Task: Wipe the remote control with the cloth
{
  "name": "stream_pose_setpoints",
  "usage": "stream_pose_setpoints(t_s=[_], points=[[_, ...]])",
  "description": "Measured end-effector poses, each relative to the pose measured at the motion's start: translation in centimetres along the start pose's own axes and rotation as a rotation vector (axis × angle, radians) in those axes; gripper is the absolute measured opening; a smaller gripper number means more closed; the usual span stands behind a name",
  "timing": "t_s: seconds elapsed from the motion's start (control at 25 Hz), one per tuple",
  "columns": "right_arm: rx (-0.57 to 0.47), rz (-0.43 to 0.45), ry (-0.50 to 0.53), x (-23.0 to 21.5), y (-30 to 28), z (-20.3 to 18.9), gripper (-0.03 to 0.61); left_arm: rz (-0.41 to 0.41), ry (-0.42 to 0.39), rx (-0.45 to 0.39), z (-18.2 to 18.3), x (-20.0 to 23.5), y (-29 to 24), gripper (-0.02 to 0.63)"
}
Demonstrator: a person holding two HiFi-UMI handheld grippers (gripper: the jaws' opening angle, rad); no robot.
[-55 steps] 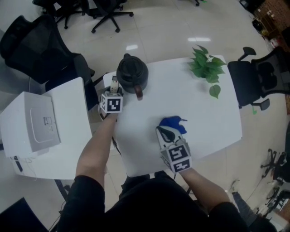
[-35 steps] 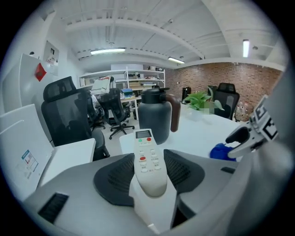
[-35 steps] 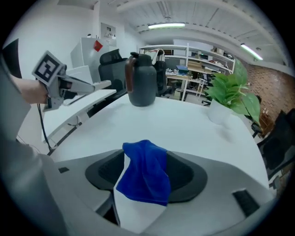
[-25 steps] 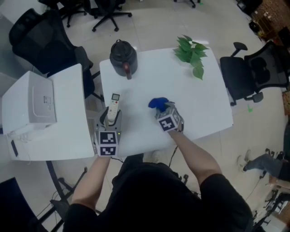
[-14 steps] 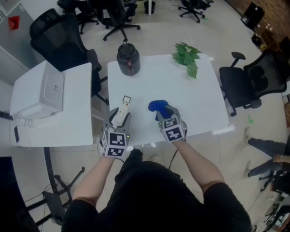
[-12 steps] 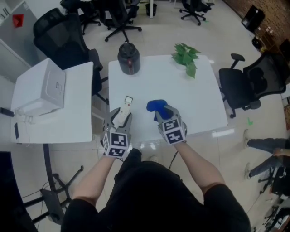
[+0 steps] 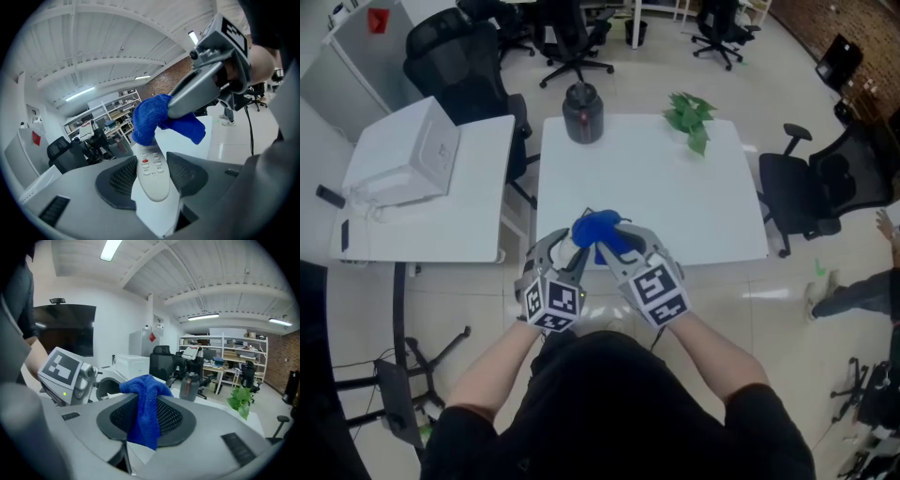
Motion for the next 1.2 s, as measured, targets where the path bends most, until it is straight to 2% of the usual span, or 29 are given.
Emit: stream_pose_setpoints(t_s=[0.12, 0.28, 0.48, 0.8, 0.96, 1.08, 1.2], points=[[0.019, 0.079, 0.073, 3.4, 0.1, 0.8, 0.112, 0.001, -0.046, -0.005, 0.3, -0.2, 1.1, 0.206], [0.071, 0.143, 0.145, 6.6, -0.9, 0.9, 0.109, -0.001, -0.152, -0.022, 0.6, -0.5, 2.3, 0.206], [0.124, 0.134, 0.175, 8.2, -2.0, 1.0, 0.106, -0.029, -0.263, -0.066, -0.1, -0.7, 4.0, 0.204], [0.141, -0.018, 0.119, 5.6, -3.4, 1.6, 0.104, -0.066, -0.28, -0.139, -1.8, 0.7, 6.5, 0.204], [0.12, -0.073, 0.081, 4.3, -3.0, 2.7, 0.104, -0.08, -0.254, -0.161, -2.4, 1.3, 7.2, 0.204], [0.077, -0.073, 0.07, 5.0, -2.1, 4.3, 0.104, -0.085, -0.205, -0.163, -2.8, 2.2, 7.3, 0.204], [0.062, -0.001, 0.099, 8.4, -1.9, 5.3, 0.103, -0.078, -0.162, -0.164, -2.7, 3.5, 7.3, 0.204]])
Point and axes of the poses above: the fingertips, and each gripper's own axes: y backward along the fingers, x to its left, z out of its top, the point moved 1 cm from there along y, backward along the fingers, and after that the axes turned 7 degrees about x, right-handed, at the moved point
